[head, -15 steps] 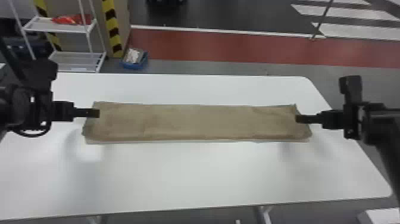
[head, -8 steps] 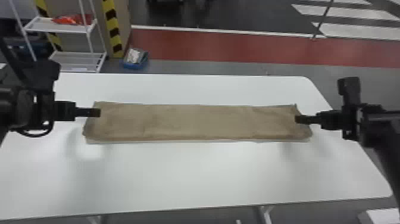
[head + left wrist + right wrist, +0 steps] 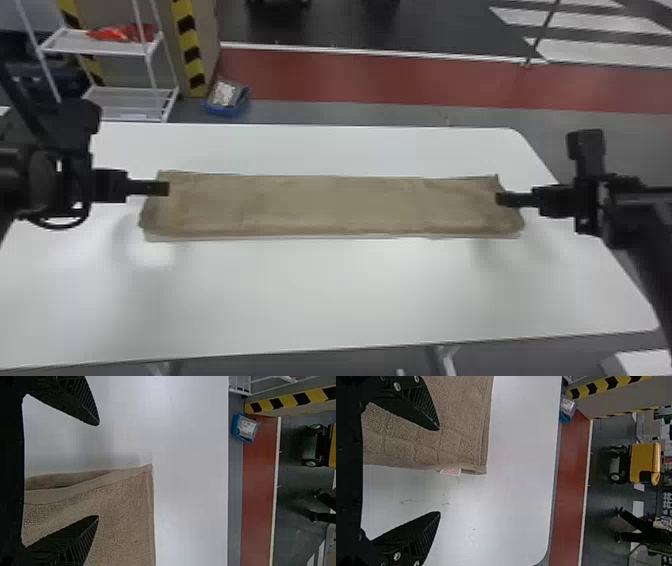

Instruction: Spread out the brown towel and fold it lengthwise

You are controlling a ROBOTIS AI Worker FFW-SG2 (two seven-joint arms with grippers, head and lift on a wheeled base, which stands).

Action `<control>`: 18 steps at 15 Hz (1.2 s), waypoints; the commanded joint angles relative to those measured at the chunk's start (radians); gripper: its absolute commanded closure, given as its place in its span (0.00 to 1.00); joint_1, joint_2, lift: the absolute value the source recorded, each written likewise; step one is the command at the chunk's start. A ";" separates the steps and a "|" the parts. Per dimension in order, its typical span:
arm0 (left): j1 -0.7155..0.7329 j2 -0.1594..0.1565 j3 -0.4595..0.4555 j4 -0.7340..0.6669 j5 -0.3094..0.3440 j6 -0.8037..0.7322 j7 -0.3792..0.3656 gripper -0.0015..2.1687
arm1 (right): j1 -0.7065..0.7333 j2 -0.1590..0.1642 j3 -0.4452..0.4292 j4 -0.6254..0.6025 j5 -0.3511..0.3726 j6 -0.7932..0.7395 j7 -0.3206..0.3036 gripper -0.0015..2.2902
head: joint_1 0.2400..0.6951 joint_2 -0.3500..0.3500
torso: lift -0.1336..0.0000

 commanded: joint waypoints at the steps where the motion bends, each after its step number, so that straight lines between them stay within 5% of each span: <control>1: -0.002 0.000 0.000 0.001 0.000 0.000 -0.001 0.02 | -0.004 -0.001 -0.001 0.011 0.001 -0.009 0.000 0.06 | 1.00 0.34 | 0.10; 18: -0.006 0.012 0.006 0.041 0.034 -0.052 -0.018 0.02 | -0.033 -0.027 -0.010 0.105 0.009 -0.108 -0.006 0.06 | 1.00 0.32 | 0.10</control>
